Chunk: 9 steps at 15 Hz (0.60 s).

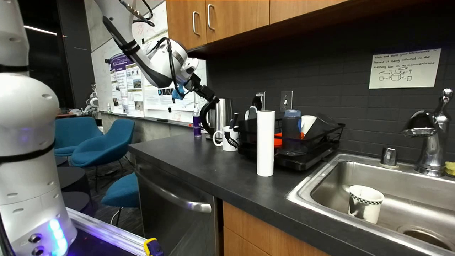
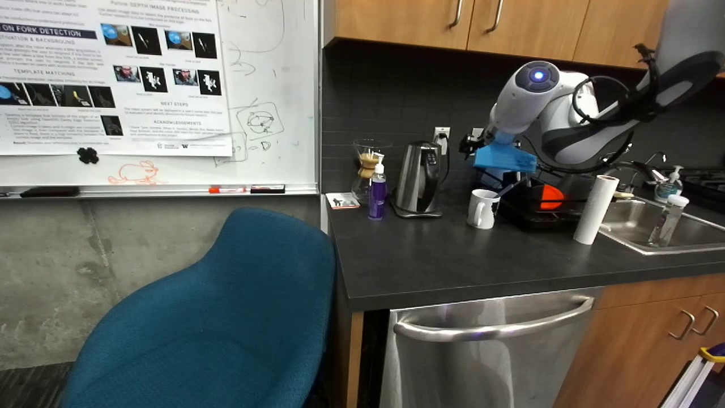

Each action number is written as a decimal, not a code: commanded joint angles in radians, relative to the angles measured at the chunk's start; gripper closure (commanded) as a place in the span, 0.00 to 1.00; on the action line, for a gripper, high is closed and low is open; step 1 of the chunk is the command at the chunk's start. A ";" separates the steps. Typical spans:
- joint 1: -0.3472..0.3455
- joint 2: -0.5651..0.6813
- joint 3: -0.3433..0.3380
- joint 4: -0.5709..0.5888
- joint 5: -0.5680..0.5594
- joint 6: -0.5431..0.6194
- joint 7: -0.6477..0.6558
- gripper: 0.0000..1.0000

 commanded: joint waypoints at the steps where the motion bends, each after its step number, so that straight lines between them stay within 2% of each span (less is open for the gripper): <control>1: -0.007 -0.068 -0.032 -0.108 0.159 0.134 -0.256 0.00; 4: -0.002 -0.097 -0.044 -0.193 0.335 0.202 -0.494 0.00; 7: 0.016 -0.127 -0.034 -0.277 0.510 0.216 -0.735 0.00; 8: 0.084 -0.135 -0.088 -0.293 0.566 0.201 -0.813 0.00; 9: 0.112 -0.148 -0.101 -0.308 0.632 0.184 -0.894 0.00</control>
